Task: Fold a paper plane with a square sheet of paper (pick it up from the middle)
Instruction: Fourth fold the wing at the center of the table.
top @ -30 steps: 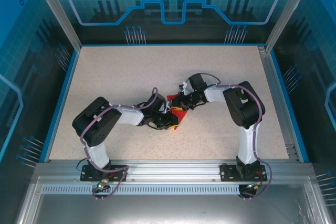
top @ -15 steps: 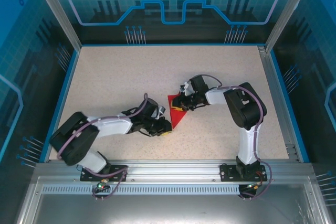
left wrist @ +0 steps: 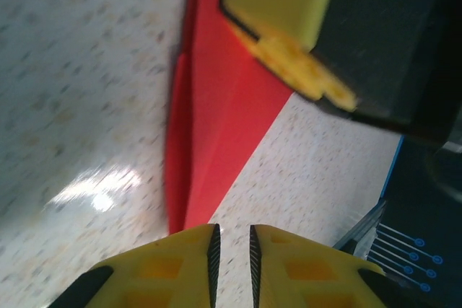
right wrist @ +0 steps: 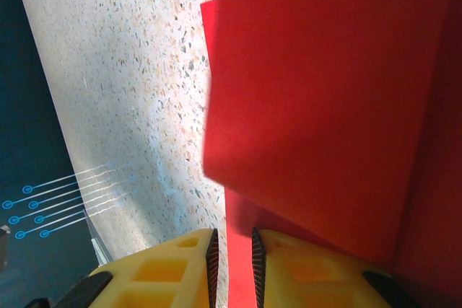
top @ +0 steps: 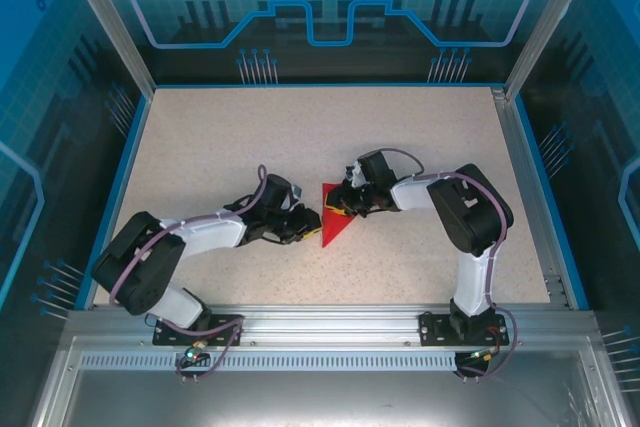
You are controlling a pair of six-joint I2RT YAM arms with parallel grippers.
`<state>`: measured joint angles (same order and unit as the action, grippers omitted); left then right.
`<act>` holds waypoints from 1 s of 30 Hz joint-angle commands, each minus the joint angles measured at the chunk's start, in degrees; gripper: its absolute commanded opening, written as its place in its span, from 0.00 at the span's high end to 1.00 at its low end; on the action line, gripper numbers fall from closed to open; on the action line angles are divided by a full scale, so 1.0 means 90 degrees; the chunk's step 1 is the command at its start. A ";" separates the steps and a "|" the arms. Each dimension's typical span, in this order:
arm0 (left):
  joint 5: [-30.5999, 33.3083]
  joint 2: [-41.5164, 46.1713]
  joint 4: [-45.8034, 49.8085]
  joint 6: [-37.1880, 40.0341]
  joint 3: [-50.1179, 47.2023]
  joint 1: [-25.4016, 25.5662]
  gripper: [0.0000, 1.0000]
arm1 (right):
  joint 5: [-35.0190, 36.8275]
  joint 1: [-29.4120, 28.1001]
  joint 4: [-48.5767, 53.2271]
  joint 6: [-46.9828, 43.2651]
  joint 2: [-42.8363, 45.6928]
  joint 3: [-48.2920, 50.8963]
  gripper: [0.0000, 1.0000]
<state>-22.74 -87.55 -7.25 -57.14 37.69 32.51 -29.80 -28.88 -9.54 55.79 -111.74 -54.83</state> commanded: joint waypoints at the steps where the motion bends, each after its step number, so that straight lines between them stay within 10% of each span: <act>1: -0.0241 -0.0433 -0.0537 -0.0201 0.0372 0.0048 0.79 | 0.0384 -0.0097 0.1224 0.0108 -0.0416 0.0243 0.77; 30: 0.0916 -0.1714 0.0864 -0.0261 0.0204 0.0650 0.96 | -0.0107 0.0279 0.1903 -0.1266 0.0340 -0.0748 0.77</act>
<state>-17.23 -100.99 -9.54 -59.68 43.33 37.26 -30.00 -27.90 1.96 49.50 -111.48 -59.59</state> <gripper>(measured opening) 0.062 0.235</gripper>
